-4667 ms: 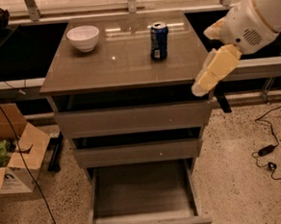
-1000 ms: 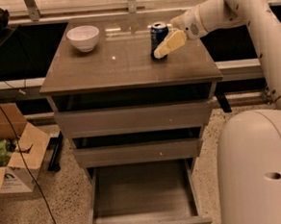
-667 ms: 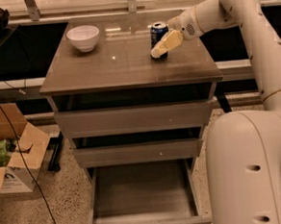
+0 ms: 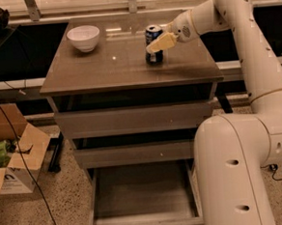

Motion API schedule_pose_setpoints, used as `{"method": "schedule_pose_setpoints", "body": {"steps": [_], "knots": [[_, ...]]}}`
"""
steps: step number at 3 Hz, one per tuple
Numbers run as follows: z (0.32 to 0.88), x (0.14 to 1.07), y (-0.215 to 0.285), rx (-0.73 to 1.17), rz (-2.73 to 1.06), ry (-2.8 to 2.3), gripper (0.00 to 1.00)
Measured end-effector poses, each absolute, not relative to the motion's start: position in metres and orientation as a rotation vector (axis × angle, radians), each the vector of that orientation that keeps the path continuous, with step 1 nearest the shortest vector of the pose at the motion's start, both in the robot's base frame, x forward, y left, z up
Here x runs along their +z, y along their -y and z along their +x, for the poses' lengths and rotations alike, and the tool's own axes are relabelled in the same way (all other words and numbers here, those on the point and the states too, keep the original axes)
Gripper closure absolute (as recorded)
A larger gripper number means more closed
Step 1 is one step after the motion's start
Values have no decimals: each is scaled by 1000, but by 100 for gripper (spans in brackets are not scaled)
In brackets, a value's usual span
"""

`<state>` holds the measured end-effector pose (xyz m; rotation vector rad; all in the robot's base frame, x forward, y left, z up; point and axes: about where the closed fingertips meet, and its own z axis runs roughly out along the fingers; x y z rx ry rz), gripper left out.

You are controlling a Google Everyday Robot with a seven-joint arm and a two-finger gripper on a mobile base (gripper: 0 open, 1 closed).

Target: Place pepsi can into bottom drawer

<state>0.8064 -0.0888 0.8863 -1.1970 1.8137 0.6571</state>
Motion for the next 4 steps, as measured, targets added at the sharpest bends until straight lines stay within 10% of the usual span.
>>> {"method": "schedule_pose_setpoints", "body": {"steps": [2, 4], "knots": [[799, 897, 74, 695, -1241, -1762, 89], [750, 927, 84, 664, -1388, -1727, 100]]}}
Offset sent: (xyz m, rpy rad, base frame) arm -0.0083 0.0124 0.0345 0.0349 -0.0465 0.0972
